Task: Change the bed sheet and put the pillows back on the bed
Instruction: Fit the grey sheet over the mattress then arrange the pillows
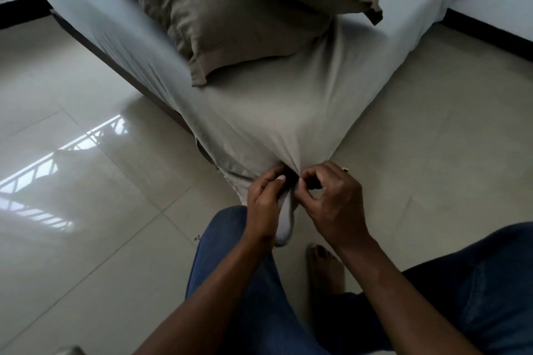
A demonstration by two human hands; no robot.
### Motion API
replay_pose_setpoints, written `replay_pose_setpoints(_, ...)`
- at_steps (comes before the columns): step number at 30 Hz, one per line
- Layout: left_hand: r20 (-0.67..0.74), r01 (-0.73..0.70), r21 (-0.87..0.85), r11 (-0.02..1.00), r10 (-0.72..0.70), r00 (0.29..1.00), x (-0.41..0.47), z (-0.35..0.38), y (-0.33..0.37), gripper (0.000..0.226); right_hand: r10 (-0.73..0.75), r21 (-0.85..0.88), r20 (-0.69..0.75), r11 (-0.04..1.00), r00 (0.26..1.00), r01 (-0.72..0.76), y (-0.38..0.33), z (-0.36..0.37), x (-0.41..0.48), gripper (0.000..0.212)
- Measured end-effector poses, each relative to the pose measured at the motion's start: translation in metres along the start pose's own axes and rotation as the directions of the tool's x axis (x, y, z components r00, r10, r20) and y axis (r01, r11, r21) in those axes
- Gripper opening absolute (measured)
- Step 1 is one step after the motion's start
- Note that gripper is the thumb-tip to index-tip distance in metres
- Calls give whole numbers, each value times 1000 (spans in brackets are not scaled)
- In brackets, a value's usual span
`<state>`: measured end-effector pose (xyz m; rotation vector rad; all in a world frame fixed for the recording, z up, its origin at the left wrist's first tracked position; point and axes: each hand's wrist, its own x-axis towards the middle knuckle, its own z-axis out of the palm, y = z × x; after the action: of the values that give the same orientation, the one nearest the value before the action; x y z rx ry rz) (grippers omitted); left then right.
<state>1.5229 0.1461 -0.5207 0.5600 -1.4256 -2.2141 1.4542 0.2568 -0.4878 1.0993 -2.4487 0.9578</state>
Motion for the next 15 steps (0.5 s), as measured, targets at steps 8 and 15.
replay_pose_setpoints(8,146,434,-583,687,-437,887,22,7,-14,34,-60,-3,110,998,992,61,4,31,15,8)
replay_pose_setpoints(15,205,586,-504,634,-571,795,42,-1,-10,60,-62,-30,3,998,998,62,12,48,12,8)
